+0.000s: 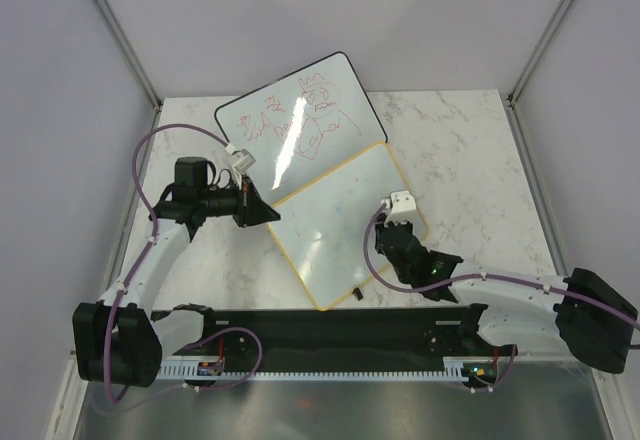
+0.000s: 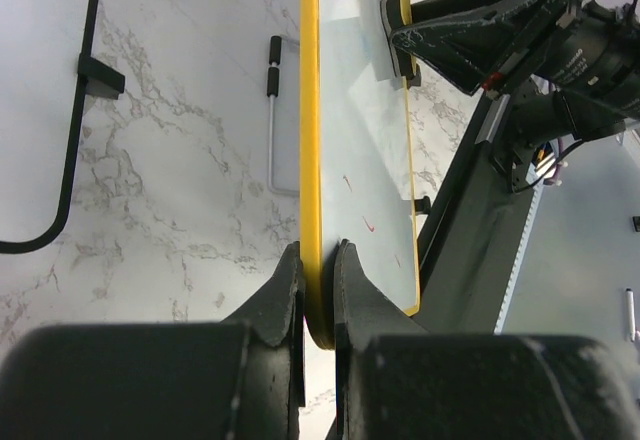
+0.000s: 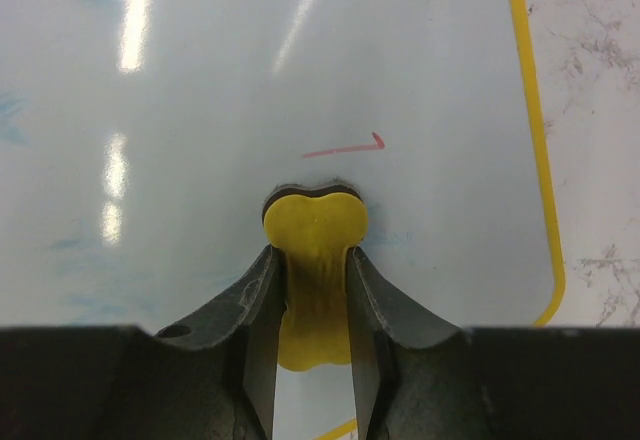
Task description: Erase the whiteboard
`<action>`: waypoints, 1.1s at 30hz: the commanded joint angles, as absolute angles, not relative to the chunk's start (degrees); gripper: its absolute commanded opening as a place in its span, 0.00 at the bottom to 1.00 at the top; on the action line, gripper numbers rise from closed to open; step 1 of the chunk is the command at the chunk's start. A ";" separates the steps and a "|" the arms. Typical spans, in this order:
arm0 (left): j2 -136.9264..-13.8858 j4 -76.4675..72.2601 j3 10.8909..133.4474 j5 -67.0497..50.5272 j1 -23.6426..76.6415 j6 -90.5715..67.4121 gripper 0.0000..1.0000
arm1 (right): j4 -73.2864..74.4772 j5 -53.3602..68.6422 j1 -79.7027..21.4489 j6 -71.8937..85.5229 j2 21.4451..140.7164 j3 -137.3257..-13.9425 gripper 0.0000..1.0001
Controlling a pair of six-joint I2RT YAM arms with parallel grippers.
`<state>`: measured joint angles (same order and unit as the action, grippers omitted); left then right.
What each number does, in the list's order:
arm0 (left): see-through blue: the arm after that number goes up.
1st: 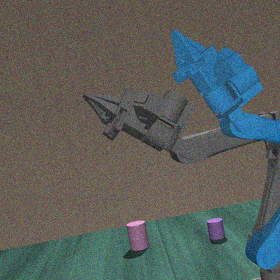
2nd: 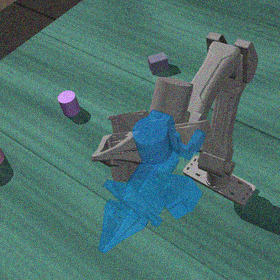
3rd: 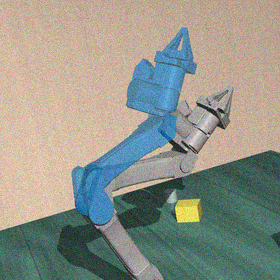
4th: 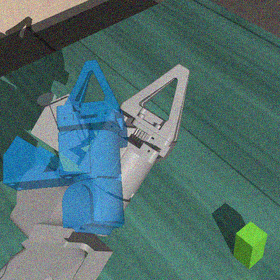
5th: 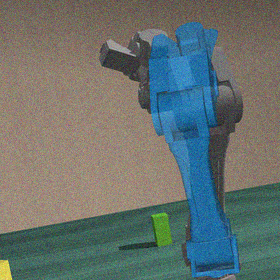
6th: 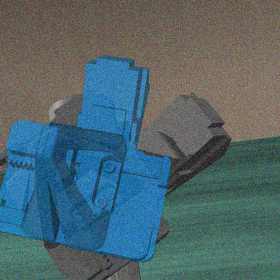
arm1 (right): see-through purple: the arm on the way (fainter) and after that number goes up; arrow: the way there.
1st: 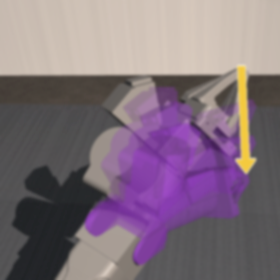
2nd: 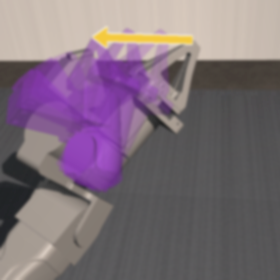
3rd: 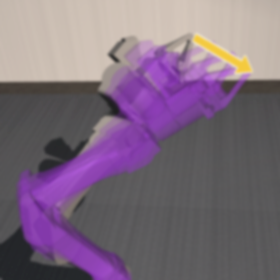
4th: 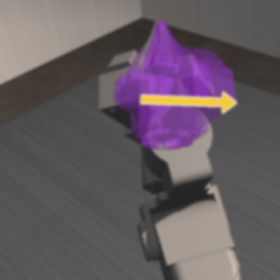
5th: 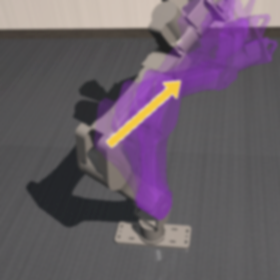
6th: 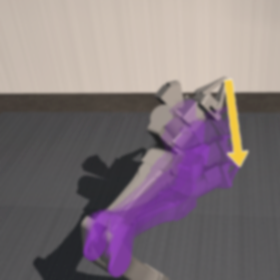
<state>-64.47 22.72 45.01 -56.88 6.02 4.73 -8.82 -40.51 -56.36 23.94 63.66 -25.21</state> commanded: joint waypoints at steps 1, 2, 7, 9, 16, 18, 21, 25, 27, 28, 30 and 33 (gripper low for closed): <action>-64.34 19.42 46.58 -52.65 6.77 15.38 0.02 | -10.98 -34.10 -61.59 21.90 72.47 -29.68 0.00; -64.25 19.42 46.49 -52.65 6.77 15.12 0.02 | -11.60 -33.75 -63.61 20.58 74.16 -30.75 0.00; -64.25 19.51 46.93 -52.56 6.77 14.94 0.02 | -13.71 -27.88 -74.33 16.44 81.12 -35.94 0.00; -64.25 19.51 47.02 -52.56 6.77 14.94 0.02 | -14.50 -25.85 -76.28 16.52 82.44 -36.56 0.00; -64.16 19.86 47.20 -52.47 6.77 15.21 0.02 | -13.19 -30.48 -74.89 20.03 76.93 -30.61 0.00; -64.33 19.78 47.29 -52.56 6.77 15.29 0.02 | -8.73 -33.30 -68.95 24.42 75.07 -29.27 0.00; -64.34 19.78 47.37 -52.65 6.77 15.29 0.02 | -1.79 -38.91 -62.43 29.61 72.16 -27.95 0.00; -64.16 20.04 47.37 -52.47 6.77 15.73 0.02 | 2.29 -41.13 -58.71 31.38 68.92 -27.60 0.00; -64.25 20.13 47.37 -52.38 6.68 15.73 0.02 | 1.06 -38.26 -58.62 30.16 68.56 -27.51 0.00; -64.34 20.21 47.46 -52.47 6.68 15.73 0.02 | 0.71 -37.10 -58.62 29.54 69.25 -27.86 0.00; -64.42 20.21 47.55 -52.56 6.77 15.65 0.02 | 0.18 -35.25 -60.45 26.65 70.66 -28.21 0.00; -64.34 20.21 47.64 -52.65 6.77 15.64 0.02 | -4.11 -35.16 -69.12 21.46 75.05 -29.61 0.00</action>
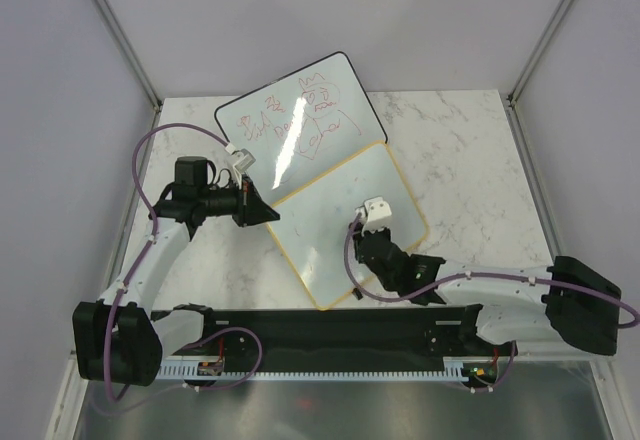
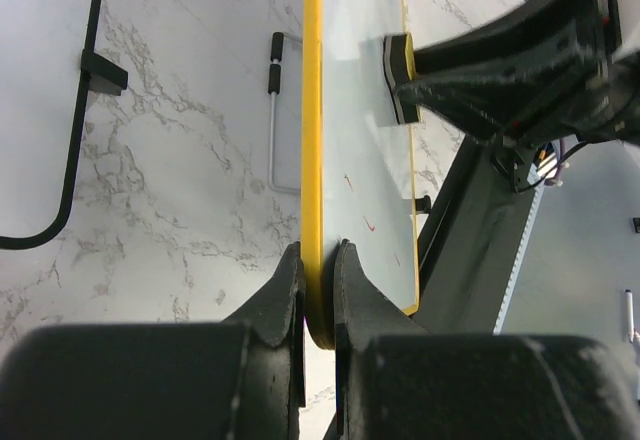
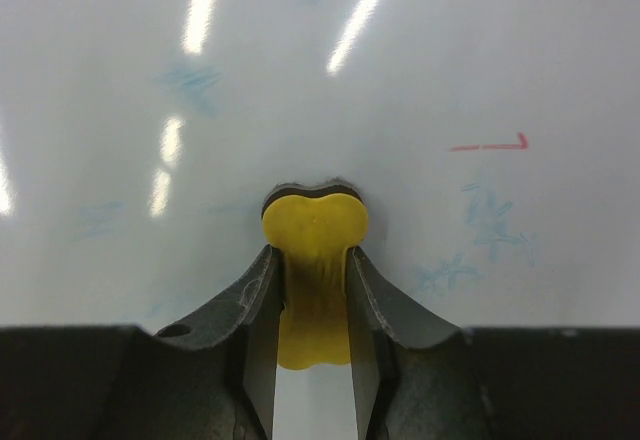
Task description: Erase the whiteboard
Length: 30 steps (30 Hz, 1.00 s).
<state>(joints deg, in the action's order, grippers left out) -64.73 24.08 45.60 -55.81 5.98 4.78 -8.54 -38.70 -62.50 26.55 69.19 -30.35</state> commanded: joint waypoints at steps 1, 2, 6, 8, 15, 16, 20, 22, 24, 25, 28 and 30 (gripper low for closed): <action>-64.25 20.13 47.72 -52.47 6.77 15.56 0.02 | -4.91 -33.50 -71.43 18.84 77.58 -30.92 0.00; -64.25 20.21 47.72 -52.38 6.77 15.56 0.02 | -5.53 -32.36 -73.20 17.94 78.91 -31.81 0.00; -64.25 20.21 47.81 -52.38 6.77 15.56 0.02 | -6.76 -26.64 -78.65 15.74 84.71 -35.94 0.00; -64.25 20.21 47.81 -52.47 6.77 15.47 0.02 | -6.94 -26.02 -79.54 15.38 85.16 -36.30 0.00; -64.25 20.39 47.64 -52.47 6.77 15.82 0.02 | -5.37 -35.41 -78.06 14.60 79.55 -34.62 0.00; -64.25 20.30 47.64 -52.47 6.77 15.73 0.02 | -5.36 -35.68 -77.52 13.37 79.28 -35.24 0.00; -64.42 20.39 47.90 -52.65 6.77 15.47 0.02 | -8.52 -35.77 -77.26 5.46 83.39 -42.52 0.00; -64.34 20.39 47.81 -52.65 6.68 15.38 0.02 | -8.79 -34.29 -75.60 2.64 86.91 -48.23 0.00; -64.07 20.65 47.81 -52.65 6.77 15.47 0.02 | -10.71 -29.73 -71.03 2.55 88.06 -51.31 0.00; -63.90 20.74 47.64 -52.56 6.77 15.56 0.02 | -12.03 -26.92 -69.71 2.55 88.33 -51.94 0.00; -64.07 20.65 47.81 -52.82 6.77 15.47 0.02 | -12.93 -27.15 -66.19 2.55 90.61 -56.67 0.00; -64.07 20.74 47.81 -53.00 6.85 15.29 0.02 | -12.13 -27.77 -64.69 2.29 92.45 -60.01 0.00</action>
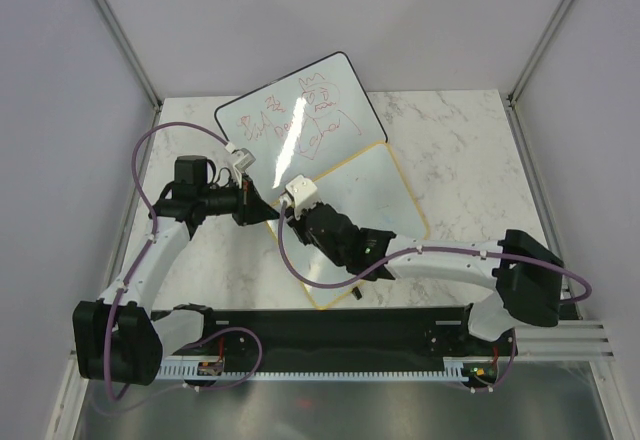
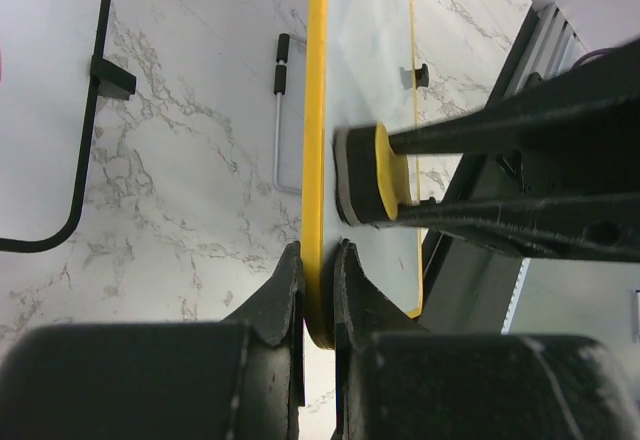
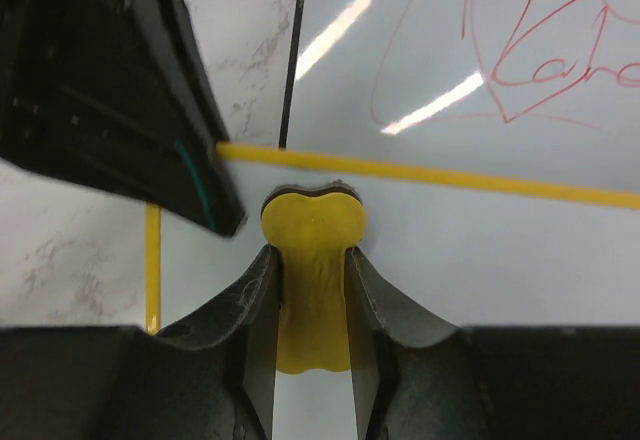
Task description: Erase the whiteboard
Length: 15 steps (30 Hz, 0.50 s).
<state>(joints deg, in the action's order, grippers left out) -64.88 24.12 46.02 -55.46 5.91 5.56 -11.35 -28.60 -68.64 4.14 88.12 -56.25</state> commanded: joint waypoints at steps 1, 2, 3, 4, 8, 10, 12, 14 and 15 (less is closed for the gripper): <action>-64.16 20.74 47.81 -53.00 6.77 15.38 0.02 | -11.87 -27.51 -64.25 1.94 93.07 -61.07 0.00; -64.16 20.74 47.81 -53.00 6.85 15.38 0.02 | -11.34 -26.47 -63.99 1.06 93.60 -62.04 0.00; -64.25 20.74 47.90 -53.09 6.86 15.47 0.02 | -10.82 -26.28 -64.07 0.79 94.82 -64.14 0.00; -64.25 20.74 47.90 -53.09 6.77 15.56 0.02 | -10.29 -26.11 -63.99 0.62 95.53 -65.29 0.00; -64.25 20.74 48.08 -53.09 6.86 15.38 0.02 | -6.78 -25.05 -63.99 2.10 97.21 -66.19 0.00; -64.16 20.83 48.16 -53.17 6.85 15.38 0.02 | -6.42 -24.35 -64.07 5.35 95.28 -61.72 0.00; -64.33 20.83 48.25 -53.17 6.86 15.64 0.02 | -7.03 -22.34 -64.42 9.46 91.68 -55.22 0.00; -64.86 20.74 48.60 -53.09 6.86 15.73 0.02 | -7.21 -22.32 -67.04 10.89 88.88 -49.95 0.00; -65.21 20.74 48.86 -52.91 6.86 15.65 0.02 | -6.68 -23.02 -68.54 11.42 88.51 -48.79 0.00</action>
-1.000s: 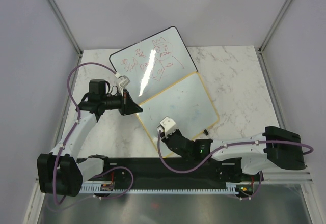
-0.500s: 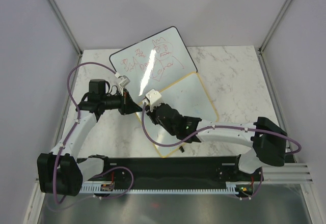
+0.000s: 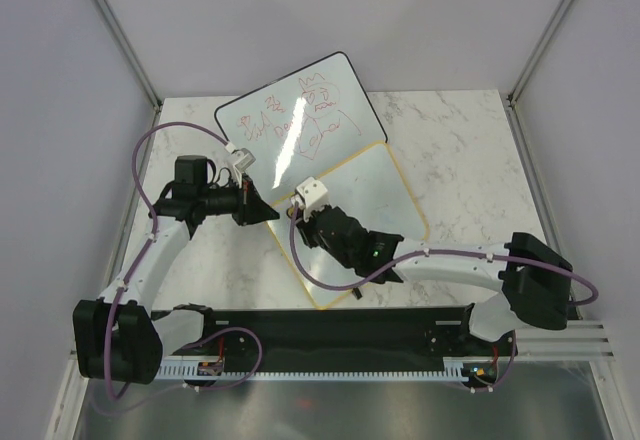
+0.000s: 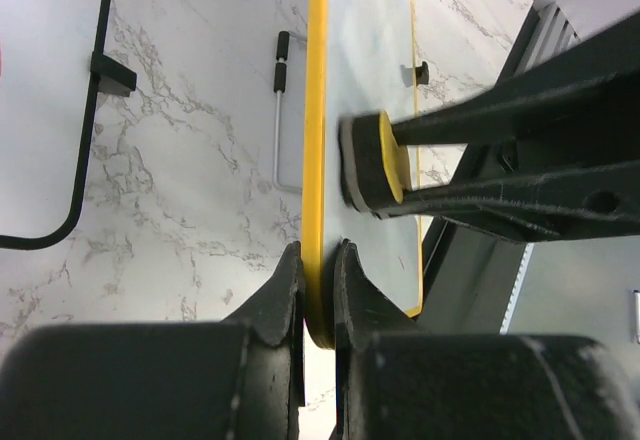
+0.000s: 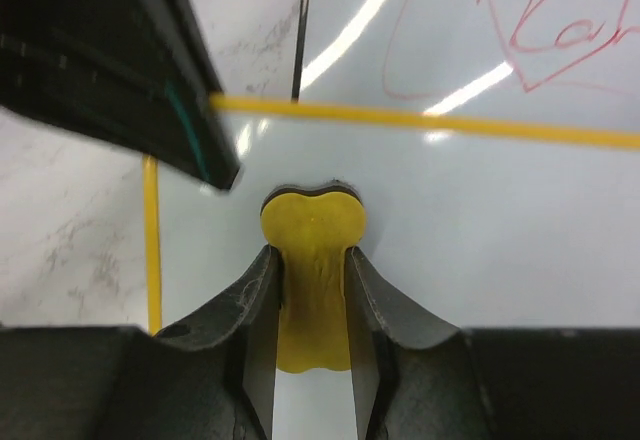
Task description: Erase the whiteboard
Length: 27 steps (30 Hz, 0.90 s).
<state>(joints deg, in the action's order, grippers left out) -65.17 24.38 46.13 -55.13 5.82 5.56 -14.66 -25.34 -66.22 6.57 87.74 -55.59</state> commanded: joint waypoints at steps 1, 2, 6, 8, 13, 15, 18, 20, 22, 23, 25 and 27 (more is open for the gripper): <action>-65.39 20.83 49.39 -53.00 6.77 15.64 0.02 | -5.72 -23.98 -70.03 11.77 88.42 -47.91 0.00; -65.83 20.74 49.57 -53.00 6.85 15.47 0.02 | -3.62 -24.08 -72.92 12.04 88.50 -46.25 0.00; -65.83 20.74 50.27 -53.17 6.86 15.21 0.02 | -2.11 -22.76 -76.90 15.90 88.51 -40.79 0.00; -65.74 20.83 50.19 -53.17 6.77 15.12 0.02 | -0.44 -23.11 -78.04 18.54 88.59 -38.86 0.00; -65.48 20.74 49.66 -52.73 6.86 15.12 0.02 | -0.18 -25.65 -78.66 22.94 88.07 -34.98 0.00; -65.30 20.83 49.57 -52.73 6.77 15.12 0.02 | -0.18 -29.78 -78.49 23.20 86.93 -35.33 0.00; -65.39 20.74 49.75 -52.73 6.77 14.85 0.02 | -0.18 -34.17 -78.40 21.71 84.38 -38.05 0.00; -65.39 20.83 49.83 -52.91 6.86 14.77 0.02 | -0.18 -35.85 -77.26 21.27 82.27 -39.37 0.00; -65.39 20.74 49.83 -53.00 6.86 14.68 0.02 | -0.18 -37.00 -74.73 21.18 80.52 -39.72 0.00; -65.48 20.83 49.83 -53.09 6.86 14.68 0.02 | -0.18 -37.35 -73.66 21.36 80.16 -39.90 0.00; -65.48 20.74 49.66 -53.44 6.86 14.59 0.02 | 2.45 -38.93 -70.95 21.62 79.54 -39.55 0.00; -65.57 20.74 49.40 -53.26 6.86 14.50 0.02 | 3.07 -39.20 -69.00 21.62 79.37 -38.50 0.00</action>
<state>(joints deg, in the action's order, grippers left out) -66.46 24.67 48.05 -56.99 6.46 7.73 -4.40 -28.73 -74.98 22.24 78.24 -39.57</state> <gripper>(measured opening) 0.115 0.356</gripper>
